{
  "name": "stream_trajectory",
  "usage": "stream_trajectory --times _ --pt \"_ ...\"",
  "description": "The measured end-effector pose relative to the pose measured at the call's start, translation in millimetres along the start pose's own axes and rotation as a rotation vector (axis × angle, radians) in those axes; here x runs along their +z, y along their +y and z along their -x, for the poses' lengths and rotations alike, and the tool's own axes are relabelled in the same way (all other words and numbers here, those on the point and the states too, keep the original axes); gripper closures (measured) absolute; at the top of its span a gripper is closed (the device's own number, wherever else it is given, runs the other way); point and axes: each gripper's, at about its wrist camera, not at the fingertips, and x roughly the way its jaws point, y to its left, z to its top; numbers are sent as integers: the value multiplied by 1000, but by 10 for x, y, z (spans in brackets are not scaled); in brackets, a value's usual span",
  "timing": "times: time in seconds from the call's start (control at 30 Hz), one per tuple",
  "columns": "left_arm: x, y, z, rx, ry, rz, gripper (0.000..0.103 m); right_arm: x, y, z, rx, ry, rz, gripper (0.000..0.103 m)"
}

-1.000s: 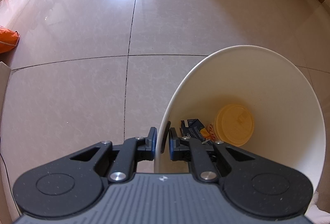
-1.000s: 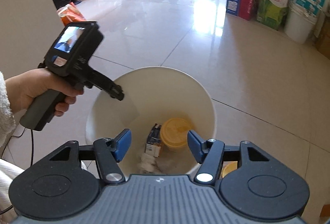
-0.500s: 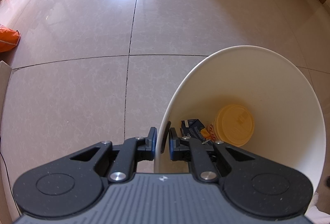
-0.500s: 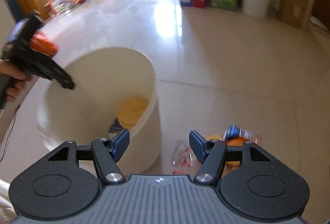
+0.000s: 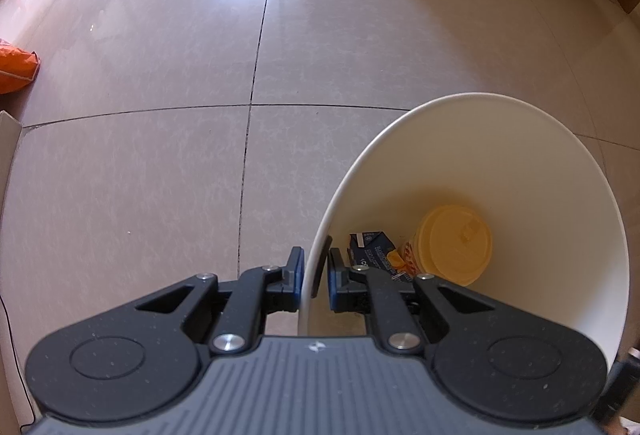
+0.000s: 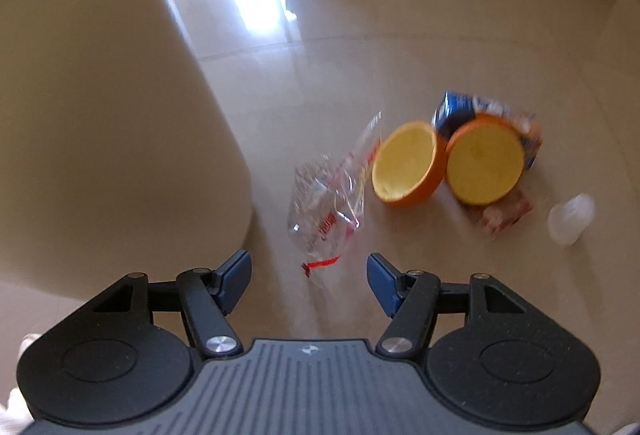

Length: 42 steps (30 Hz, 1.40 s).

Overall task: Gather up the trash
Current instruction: 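Lower the right tool and grasp the clear plastic bag, then carry the plastic bag over the bin and release it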

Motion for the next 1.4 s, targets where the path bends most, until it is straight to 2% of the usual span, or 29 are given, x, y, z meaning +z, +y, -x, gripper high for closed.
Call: stream_trajectory --times 0.17,0.4,0.67,0.7,0.73,0.93,1.17,1.4 --pt "-13 2 -6 3 -1 -4 93 -14 -19 -409 -14 28 -14 34" --pt "5 9 -25 -3 7 3 93 69 -2 -746 -37 39 -18 34" --pt "16 7 -48 -3 16 0 93 97 -20 -876 -70 53 -19 36" --pt "18 9 -48 -2 16 1 93 113 -33 -868 -64 56 -19 40" --pt "22 7 -47 -1 16 0 93 123 -31 -856 -60 60 -16 46" --pt "26 4 -43 -2 16 0 94 190 -38 -685 -46 87 12 60" --pt "10 33 -29 -13 9 6 94 234 -10 -256 -32 107 86 64" --pt "-1 57 -25 -12 7 9 94 357 3 440 -45 111 147 66"
